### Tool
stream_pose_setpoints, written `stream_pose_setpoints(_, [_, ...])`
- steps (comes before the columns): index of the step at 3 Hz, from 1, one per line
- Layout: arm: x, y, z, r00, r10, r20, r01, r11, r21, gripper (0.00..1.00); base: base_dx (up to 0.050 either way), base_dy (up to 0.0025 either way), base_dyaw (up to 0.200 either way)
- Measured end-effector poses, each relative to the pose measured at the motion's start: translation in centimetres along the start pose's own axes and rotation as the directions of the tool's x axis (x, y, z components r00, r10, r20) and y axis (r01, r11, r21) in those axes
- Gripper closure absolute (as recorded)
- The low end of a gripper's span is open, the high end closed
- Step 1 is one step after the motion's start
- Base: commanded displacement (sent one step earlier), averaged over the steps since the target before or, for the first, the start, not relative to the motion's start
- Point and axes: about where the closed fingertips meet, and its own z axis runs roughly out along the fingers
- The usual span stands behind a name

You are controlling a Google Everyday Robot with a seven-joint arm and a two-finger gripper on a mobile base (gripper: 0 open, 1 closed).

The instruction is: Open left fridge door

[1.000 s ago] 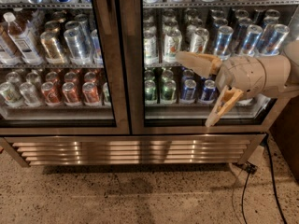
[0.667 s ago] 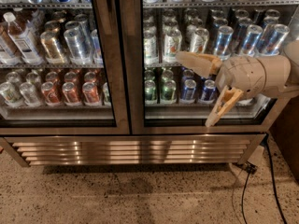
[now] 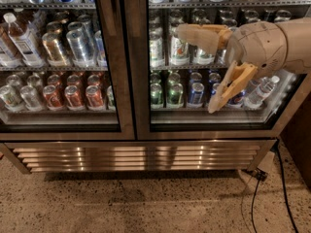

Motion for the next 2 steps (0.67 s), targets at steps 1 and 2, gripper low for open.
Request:
stream_pose_setpoints(1, [0.00, 0.00, 0.00, 1.000, 0.000, 0.000, 0.000, 1.0000, 0.000, 0.00, 0.000, 0.00000, 0.000])
stream_pose_setpoints(2, [0.72, -0.50, -0.10, 0.997, 0.074, 0.002, -0.074, 0.9971, 0.015, 0.00, 0.000, 0.00000, 0.000])
